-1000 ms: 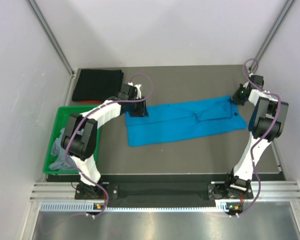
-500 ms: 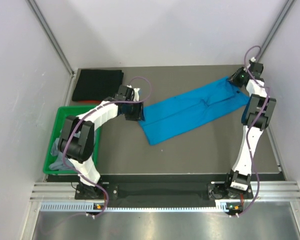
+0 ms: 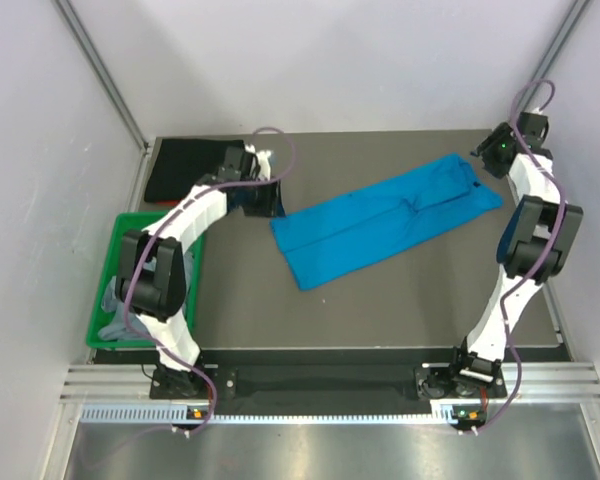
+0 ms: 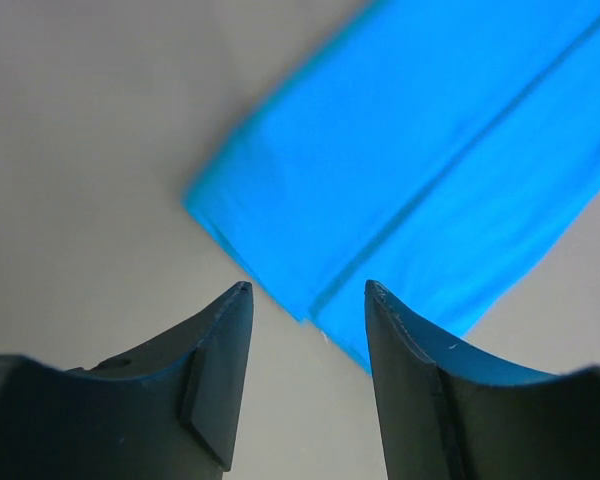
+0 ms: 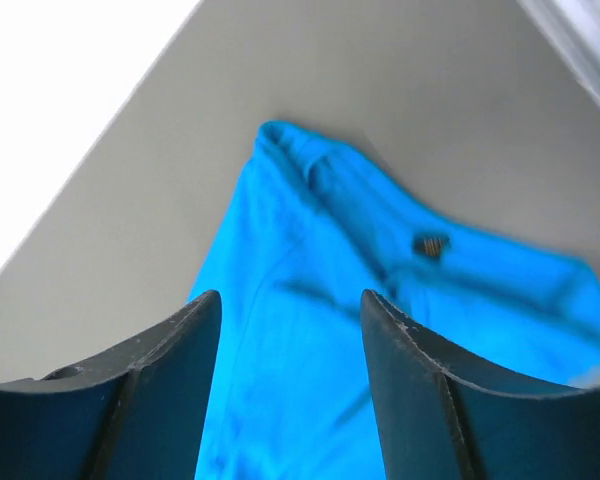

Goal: Fold and stack the t-shirts
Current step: Fold the tshirt

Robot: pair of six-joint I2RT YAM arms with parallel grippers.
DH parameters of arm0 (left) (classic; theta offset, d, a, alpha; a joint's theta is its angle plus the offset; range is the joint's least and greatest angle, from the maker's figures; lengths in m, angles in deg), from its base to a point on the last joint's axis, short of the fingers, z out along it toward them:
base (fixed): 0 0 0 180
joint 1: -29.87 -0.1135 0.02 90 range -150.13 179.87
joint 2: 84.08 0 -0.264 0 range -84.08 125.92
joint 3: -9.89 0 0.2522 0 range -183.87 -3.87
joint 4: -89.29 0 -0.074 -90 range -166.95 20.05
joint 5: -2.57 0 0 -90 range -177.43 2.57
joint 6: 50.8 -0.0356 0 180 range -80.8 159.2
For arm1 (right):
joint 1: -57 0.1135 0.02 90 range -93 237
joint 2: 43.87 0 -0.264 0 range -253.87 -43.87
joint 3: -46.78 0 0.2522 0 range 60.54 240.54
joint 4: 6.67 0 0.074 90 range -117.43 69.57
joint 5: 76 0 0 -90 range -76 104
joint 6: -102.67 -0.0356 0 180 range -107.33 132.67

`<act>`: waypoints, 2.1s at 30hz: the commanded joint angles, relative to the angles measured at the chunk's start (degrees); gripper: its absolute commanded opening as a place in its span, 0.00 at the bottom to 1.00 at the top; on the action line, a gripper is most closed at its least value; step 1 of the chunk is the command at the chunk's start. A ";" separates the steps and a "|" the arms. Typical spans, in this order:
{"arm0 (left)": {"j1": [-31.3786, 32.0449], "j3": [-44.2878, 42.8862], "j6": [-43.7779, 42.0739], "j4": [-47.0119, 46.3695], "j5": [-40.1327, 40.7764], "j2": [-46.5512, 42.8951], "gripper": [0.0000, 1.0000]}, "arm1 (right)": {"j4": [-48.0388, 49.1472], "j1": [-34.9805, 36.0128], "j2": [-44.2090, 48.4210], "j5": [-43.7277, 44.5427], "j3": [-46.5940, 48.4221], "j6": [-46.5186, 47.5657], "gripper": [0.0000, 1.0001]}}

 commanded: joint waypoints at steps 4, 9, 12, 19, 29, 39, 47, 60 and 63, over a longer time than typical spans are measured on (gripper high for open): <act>-4.48 -12.24 -8.22 4.00 -0.57 9.71 0.54 | -5.65 2.63 17.94 9.00 -12.60 -7.26 0.59; -4.75 -12.17 -15.07 3.74 -5.42 12.54 0.54 | -6.63 15.10 31.55 9.80 -31.80 -12.01 0.61; -4.75 -11.64 -16.66 2.60 -4.29 13.68 0.54 | -4.70 24.59 37.72 10.60 -43.53 -22.70 0.61; -5.54 -12.78 -16.67 1.63 -5.86 16.50 0.47 | 5.06 48.74 42.40 14.79 -56.74 -43.64 0.59; -5.54 -11.55 -15.17 3.91 -4.38 16.59 0.00 | 11.39 65.56 32.22 18.85 -54.80 -61.84 0.59; -5.54 -11.81 -14.64 4.35 -2.17 16.94 0.00 | 13.86 71.46 25.52 20.87 -50.85 -69.85 0.54; -5.54 -11.73 -14.12 4.62 -1.21 16.59 0.00 | 11.75 72.61 24.21 23.42 -50.76 -72.49 0.47; -5.63 -10.85 -11.32 3.92 -4.62 15.89 0.00 | 17.64 72.43 22.70 22.81 -52.43 -67.41 0.00; -5.63 -9.18 -8.15 3.56 -8.13 14.92 0.00 | 14.06 72.17 25.34 23.07 -53.05 -62.22 0.00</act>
